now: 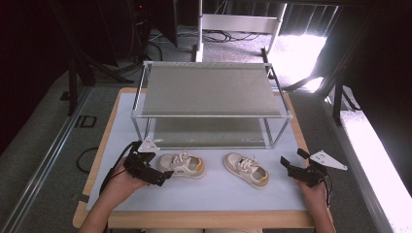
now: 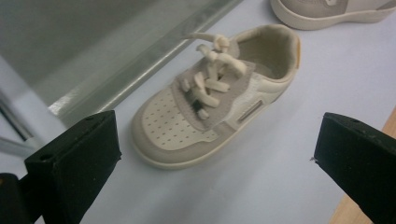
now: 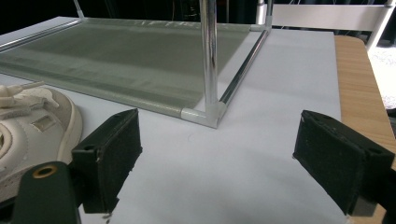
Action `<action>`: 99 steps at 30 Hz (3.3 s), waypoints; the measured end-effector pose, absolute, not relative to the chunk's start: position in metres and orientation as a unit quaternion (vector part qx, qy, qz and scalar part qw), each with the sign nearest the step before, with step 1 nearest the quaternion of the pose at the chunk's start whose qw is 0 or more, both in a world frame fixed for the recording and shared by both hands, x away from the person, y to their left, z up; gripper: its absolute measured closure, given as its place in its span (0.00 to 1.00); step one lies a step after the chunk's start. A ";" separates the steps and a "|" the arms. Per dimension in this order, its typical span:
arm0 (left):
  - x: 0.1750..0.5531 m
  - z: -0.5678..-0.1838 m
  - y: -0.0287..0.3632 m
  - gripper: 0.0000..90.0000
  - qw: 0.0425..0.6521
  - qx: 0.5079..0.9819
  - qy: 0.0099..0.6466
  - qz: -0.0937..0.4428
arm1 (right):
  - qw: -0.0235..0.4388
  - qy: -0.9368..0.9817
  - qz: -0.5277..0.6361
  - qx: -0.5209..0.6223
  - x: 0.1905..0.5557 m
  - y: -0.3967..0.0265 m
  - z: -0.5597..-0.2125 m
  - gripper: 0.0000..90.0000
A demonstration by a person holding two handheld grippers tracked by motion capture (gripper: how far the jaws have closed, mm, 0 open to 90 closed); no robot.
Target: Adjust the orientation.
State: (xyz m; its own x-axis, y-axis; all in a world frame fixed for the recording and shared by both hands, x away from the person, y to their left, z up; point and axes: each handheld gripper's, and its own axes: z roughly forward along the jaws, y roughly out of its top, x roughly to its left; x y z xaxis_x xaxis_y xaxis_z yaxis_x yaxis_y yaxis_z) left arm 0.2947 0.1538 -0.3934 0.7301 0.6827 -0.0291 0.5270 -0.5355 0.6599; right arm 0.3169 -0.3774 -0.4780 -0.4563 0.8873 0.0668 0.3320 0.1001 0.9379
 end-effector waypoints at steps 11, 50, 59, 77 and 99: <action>0.299 -0.389 0.118 0.00 0.294 0.893 0.326 0.101 | 0.275 0.689 0.504 0.443 0.317 -0.377 -0.478 0.16; 0.333 -0.394 0.032 0.42 0.222 0.915 0.333 0.044 | 0.277 0.691 0.501 0.441 0.317 -0.377 -0.478 0.16; 0.345 -0.402 0.030 0.60 0.180 0.920 0.347 0.017 | 0.278 0.691 0.501 0.441 0.317 -0.376 -0.478 0.17; 0.345 -0.407 0.023 0.87 0.164 0.943 0.287 -0.019 | 0.279 0.692 0.499 0.441 0.317 -0.376 -0.478 0.17; 0.311 -0.395 0.012 0.87 0.142 0.986 0.078 -0.048 | 0.278 0.692 0.499 0.441 0.317 -0.376 -0.478 0.17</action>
State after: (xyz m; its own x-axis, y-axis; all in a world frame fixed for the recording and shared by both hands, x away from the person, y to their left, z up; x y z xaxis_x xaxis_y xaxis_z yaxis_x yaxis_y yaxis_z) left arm 0.3109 0.0115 -0.3954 0.9832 0.1406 -0.1160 0.1677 -0.9473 0.2729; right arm 0.3173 -0.3760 -0.4782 -0.4569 0.8878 0.0546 0.3320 0.1133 0.9364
